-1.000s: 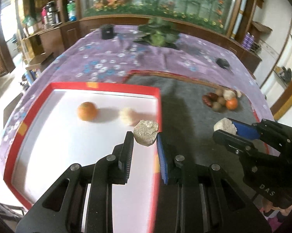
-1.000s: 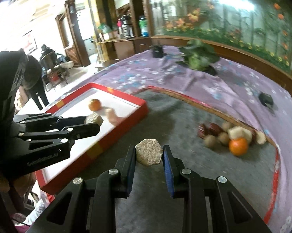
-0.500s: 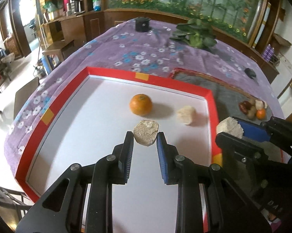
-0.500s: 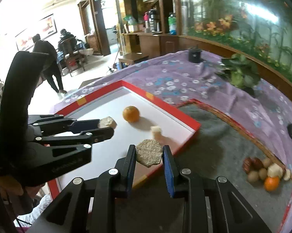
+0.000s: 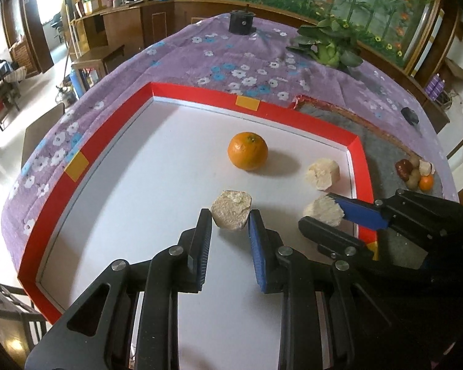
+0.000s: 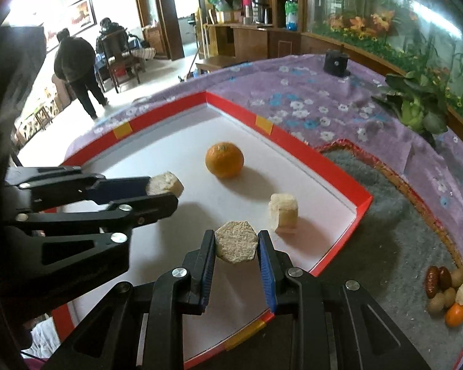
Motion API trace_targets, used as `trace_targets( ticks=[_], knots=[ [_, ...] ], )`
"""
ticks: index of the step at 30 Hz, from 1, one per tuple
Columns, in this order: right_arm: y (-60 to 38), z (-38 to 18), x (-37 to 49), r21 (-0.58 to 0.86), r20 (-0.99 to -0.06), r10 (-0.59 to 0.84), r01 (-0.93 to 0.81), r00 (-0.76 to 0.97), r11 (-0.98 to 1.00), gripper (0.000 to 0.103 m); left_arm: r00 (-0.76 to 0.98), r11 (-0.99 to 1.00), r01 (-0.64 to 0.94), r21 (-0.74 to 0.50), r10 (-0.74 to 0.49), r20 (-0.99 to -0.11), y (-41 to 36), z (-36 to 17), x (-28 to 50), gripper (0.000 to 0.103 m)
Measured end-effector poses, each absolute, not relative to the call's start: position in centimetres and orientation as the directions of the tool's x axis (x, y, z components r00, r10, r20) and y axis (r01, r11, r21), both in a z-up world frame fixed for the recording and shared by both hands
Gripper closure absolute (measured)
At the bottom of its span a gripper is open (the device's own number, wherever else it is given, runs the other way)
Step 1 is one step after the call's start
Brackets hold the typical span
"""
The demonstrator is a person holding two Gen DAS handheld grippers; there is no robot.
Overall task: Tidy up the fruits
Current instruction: 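Open both tools to drop the pale cubes into the tray, then grasp a red date with the left tool while the right tool grasps a brown kiwi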
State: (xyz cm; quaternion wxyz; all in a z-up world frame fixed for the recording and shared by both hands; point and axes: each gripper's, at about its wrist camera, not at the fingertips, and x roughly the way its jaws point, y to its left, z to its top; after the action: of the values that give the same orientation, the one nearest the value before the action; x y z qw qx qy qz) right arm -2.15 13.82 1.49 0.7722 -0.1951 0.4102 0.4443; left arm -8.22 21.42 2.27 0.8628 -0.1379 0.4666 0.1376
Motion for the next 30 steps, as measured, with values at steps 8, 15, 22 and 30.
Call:
trace_targets(
  ticks=[8, 15, 22, 30],
  knots=[
    [12.7, 2.1, -2.7, 0.085, -0.78, 0.561, -0.841, 0.277, 0.534, 0.058, 0.515, 0.907, -0.4, -0.131, 0.105, -0.851, 21.6, 2.2, -8.4, 0.069],
    [9.6, 3.6, -3.2, 0.115, -0.742, 0.598, -0.82, 0.305, 0.561, 0.058, 0.537, 0.908, -0.406, -0.103, 0.146, -0.831, 20.4, 3.6, -8.7, 0.058],
    [5.4, 4.4, -2.9, 0.108, -0.733, 0.573, -0.769, 0.366, 0.63, 0.055, 0.563, 0.927, -0.361, -0.101, 0.131, -0.816, 17.3, 4.8, -7.9, 0.054],
    [-1.9, 4.4, -1.9, 0.105, -0.721, 0.52, -0.67, 0.457, 0.735, 0.054, 0.57, 0.956, -0.27, -0.112, 0.065, -0.819, 12.3, 5.2, -5.2, 0.054]
  ],
)
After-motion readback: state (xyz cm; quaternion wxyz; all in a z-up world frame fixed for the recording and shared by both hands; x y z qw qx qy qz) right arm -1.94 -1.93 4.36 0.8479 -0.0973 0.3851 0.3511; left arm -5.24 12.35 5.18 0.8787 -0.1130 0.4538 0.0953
